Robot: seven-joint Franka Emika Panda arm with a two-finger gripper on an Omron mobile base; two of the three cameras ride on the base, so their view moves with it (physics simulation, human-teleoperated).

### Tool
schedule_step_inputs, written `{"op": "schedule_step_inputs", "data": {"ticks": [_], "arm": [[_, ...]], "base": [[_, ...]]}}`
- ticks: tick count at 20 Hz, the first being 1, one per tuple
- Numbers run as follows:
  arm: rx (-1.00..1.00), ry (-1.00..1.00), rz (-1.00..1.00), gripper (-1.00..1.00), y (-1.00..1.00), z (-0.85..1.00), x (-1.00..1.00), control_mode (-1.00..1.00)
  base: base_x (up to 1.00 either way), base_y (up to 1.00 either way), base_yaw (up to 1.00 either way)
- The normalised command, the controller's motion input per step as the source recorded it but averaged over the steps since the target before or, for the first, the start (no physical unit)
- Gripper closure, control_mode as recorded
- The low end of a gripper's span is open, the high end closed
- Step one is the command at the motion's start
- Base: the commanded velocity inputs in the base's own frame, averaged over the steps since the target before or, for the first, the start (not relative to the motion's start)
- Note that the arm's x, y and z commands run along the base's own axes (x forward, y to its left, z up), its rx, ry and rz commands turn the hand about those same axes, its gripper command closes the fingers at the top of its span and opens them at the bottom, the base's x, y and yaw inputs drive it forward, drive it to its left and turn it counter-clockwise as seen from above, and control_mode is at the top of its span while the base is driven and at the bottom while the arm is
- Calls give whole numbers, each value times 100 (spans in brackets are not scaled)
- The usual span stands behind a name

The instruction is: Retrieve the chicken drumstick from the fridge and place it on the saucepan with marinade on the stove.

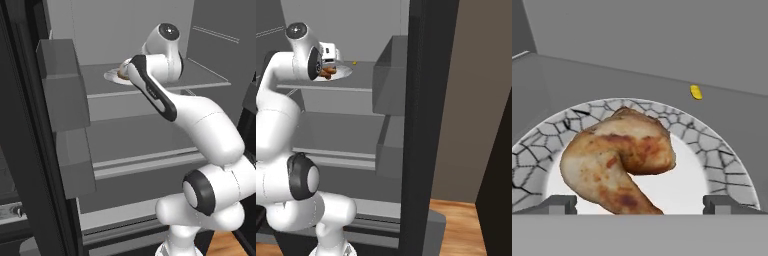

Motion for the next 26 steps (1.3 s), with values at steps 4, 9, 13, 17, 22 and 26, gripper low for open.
{"op": "schedule_step_inputs", "data": {"ticks": [4, 9, 13, 17, 22, 26], "arm": [[0, 0, 0, -100, 11, -10, 23, -100], [0, 1, 0, -100, 15, -2, 2, -100], [0, 0, 0, -100, 14, 0, 0, -100], [0, 3, 0, -100, 10, 0, 0, -100], [-1, 2, 0, -100, 4, -11, 10, -100], [-6, 0, 0, -100, 0, -19, 28, -100]], "base": [[0, 0, 0], [0, 0, 0], [0, 0, 0], [0, 0, 0], [0, 0, 0], [0, 0, 0]]}}
